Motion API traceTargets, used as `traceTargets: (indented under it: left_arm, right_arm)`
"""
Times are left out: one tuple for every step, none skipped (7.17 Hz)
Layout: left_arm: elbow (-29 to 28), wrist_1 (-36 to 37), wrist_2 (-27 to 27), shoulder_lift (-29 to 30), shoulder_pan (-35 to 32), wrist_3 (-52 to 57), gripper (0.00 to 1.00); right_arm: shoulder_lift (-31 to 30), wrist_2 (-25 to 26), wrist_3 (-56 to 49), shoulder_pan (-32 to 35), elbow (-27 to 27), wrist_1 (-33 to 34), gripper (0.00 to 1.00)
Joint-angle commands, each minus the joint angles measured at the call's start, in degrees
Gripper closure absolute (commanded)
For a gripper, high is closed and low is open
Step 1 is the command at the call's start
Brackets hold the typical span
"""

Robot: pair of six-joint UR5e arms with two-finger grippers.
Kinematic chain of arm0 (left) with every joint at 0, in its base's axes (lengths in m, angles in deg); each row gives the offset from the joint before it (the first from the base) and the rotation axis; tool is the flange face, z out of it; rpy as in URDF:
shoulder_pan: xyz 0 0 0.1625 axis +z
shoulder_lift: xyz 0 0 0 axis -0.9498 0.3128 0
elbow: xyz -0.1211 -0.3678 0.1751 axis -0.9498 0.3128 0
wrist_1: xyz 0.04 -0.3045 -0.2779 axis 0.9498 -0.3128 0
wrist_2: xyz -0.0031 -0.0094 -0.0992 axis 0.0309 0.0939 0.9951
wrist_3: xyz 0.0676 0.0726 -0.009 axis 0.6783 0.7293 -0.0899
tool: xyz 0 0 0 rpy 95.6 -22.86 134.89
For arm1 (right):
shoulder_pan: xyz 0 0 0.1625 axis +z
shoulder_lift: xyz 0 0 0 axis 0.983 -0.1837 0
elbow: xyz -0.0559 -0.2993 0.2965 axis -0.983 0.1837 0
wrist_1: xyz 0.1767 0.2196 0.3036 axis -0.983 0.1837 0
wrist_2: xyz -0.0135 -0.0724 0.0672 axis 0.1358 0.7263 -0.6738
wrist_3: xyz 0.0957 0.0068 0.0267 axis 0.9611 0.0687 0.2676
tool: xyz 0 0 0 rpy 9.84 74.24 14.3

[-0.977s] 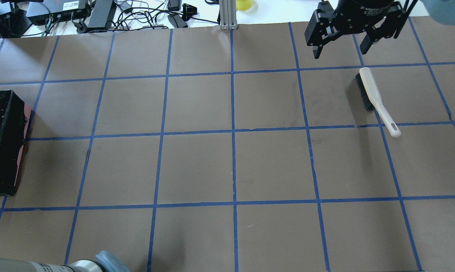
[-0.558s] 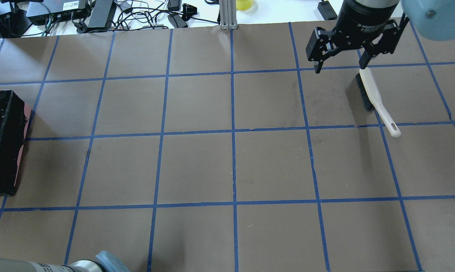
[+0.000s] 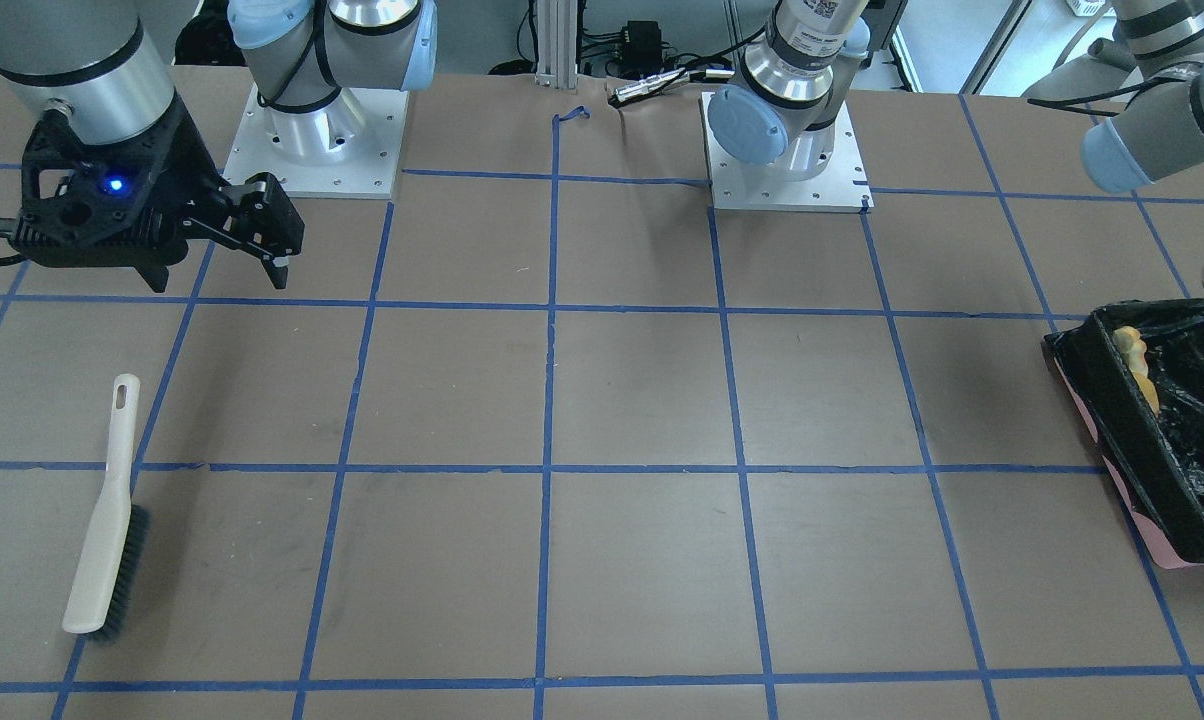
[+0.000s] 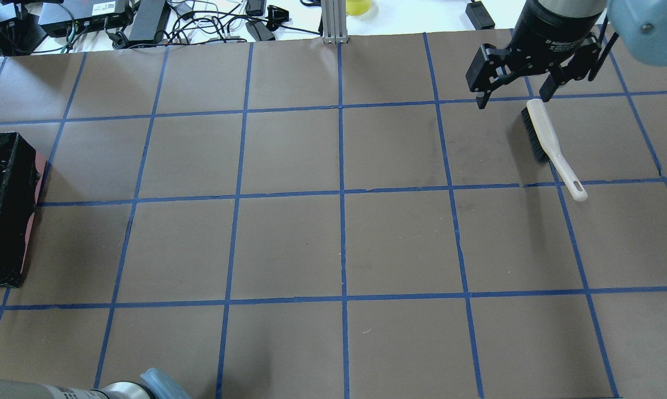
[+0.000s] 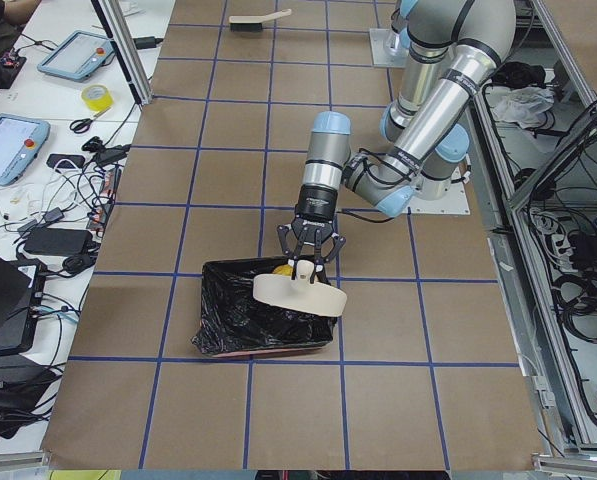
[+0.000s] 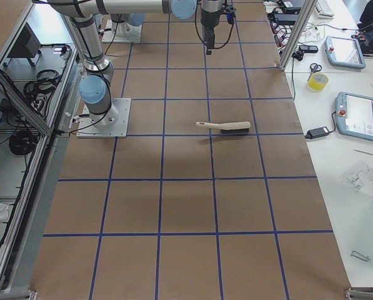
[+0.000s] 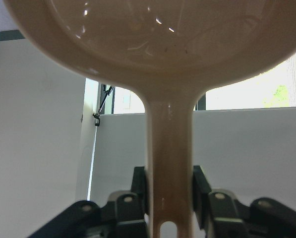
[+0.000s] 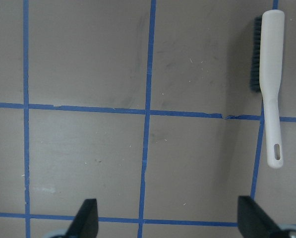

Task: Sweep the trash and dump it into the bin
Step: 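Hold the dustpan inverted over the bin with the left gripper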

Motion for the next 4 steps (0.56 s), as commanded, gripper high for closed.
traceTargets:
  left_arm:
    - [0.96, 0.75, -1.08, -0.21, -0.91, -0.22, 1.00]
    - [1.05, 0.66, -1.09, -0.30, -1.27, -0.22, 1.00]
    - [0.79, -0.21, -0.57, -0.73, -1.27, 0.30, 1.00]
    - [1.05, 0.04, -0.39, -0.74, -1.27, 0.57, 1.00]
  right_arm:
    - [-0.38, -0.05, -0.25, -0.23, -0.11, -0.11, 0.00]
    - [-0.38, -0.05, -0.25, -0.23, -0.11, -0.11, 0.00]
    - [-0.47, -0.23, -0.34, -0.23, -0.20, -0.02, 0.00]
    - [-0.47, -0.40, -0.51, -0.23, -0.20, 0.15, 0.00]
